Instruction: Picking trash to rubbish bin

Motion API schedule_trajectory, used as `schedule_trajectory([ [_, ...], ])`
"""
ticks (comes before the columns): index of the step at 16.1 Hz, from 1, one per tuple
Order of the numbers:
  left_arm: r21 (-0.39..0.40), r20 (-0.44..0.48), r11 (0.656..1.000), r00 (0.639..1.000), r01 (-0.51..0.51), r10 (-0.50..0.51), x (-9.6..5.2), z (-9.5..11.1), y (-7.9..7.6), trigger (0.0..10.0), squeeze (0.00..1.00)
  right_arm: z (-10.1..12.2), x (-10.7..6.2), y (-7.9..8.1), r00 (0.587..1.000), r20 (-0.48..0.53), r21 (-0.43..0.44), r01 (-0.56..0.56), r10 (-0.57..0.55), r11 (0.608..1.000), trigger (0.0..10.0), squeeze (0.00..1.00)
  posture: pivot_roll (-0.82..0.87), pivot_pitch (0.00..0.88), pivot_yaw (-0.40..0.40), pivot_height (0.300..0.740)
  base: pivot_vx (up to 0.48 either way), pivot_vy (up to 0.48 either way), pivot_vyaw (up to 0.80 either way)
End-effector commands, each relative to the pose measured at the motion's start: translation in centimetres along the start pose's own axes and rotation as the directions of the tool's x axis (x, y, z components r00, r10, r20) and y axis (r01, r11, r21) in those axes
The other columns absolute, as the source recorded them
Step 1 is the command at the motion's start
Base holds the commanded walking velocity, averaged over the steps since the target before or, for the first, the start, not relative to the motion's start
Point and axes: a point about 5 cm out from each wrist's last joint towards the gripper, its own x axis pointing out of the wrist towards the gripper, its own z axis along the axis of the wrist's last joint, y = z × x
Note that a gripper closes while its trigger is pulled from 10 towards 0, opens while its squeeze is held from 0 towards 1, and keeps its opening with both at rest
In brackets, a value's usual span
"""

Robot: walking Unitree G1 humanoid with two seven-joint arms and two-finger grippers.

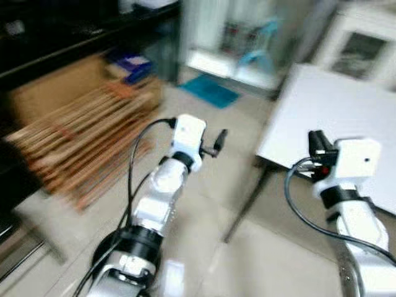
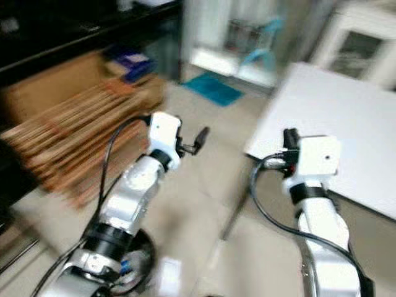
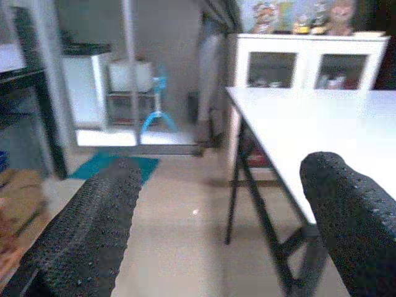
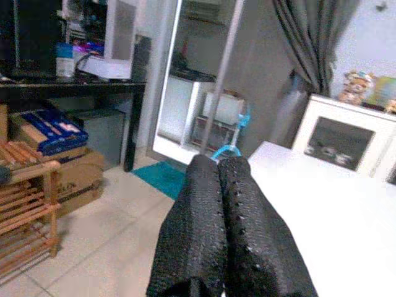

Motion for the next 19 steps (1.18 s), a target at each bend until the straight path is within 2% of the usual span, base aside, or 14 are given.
schedule_trajectory([
  [1, -0.007, -0.006, 1.000, 1.000, 0.005, -0.005, 0.00, -0.12, -0.05, 10.0, 0.00, 0.30, -0.07, -0.48, 1.000, 0.004, -0.016, 0.017, -0.017, 1.000, 10.0, 0.00, 0.10, 0.058, -0.064, 0.740, 0.000, 0.000, -0.78],
  [7, 0.012, -0.009, 0.999, 0.999, 0.036, -0.036, 0.18, -0.09, -0.62, 10.0, 0.00, 0.30, -0.10, -0.41, 1.000, 0.005, -0.008, 0.025, -0.025, 1.000, 10.0, 0.00, 0.10, 0.059, -0.062, 0.740, 0.000, 0.000, -0.78],
  [10, 0.016, 0.003, 0.998, 0.998, 0.060, -0.060, 0.42, 0.17, -0.74, 10.0, 0.00, 0.40, -0.09, -0.14, 0.999, 0.019, -0.002, 0.032, -0.032, 0.999, 10.0, 0.00, 0.10, 0.054, -0.052, 0.740, 0.000, -0.105, 0.00],
  [17, 0.011, -0.004, 0.998, 0.998, 0.056, -0.056, 0.51, 0.04, -0.65, 10.0, 0.00, 0.41, -0.02, -0.01, 0.999, 0.021, -0.008, 0.038, -0.037, 0.999, 10.0, 0.00, 0.09, 0.052, -0.053, 0.740, 0.000, -0.426, 0.00],
  [18, 0.012, -0.007, 0.998, 0.998, 0.055, -0.055, 0.50, -0.03, -0.67, 10.0, 0.00, 0.43, 0.01, -0.02, 0.999, 0.023, -0.001, 0.040, -0.040, 0.999, 10.0, 1.00, 0.09, 0.052, -0.053, 0.740, 0.000, -0.461, 0.00],
  [19, 0.013, -0.011, 0.999, 0.999, 0.052, -0.052, 0.47, -0.13, -0.60, 10.0, 0.00, 0.41, 0.00, -0.10, 0.999, 0.024, -0.007, 0.048, -0.048, 0.999, 10.0, 1.00, 0.10, 0.052, -0.056, 0.740, 0.000, -0.461, 0.00],
])
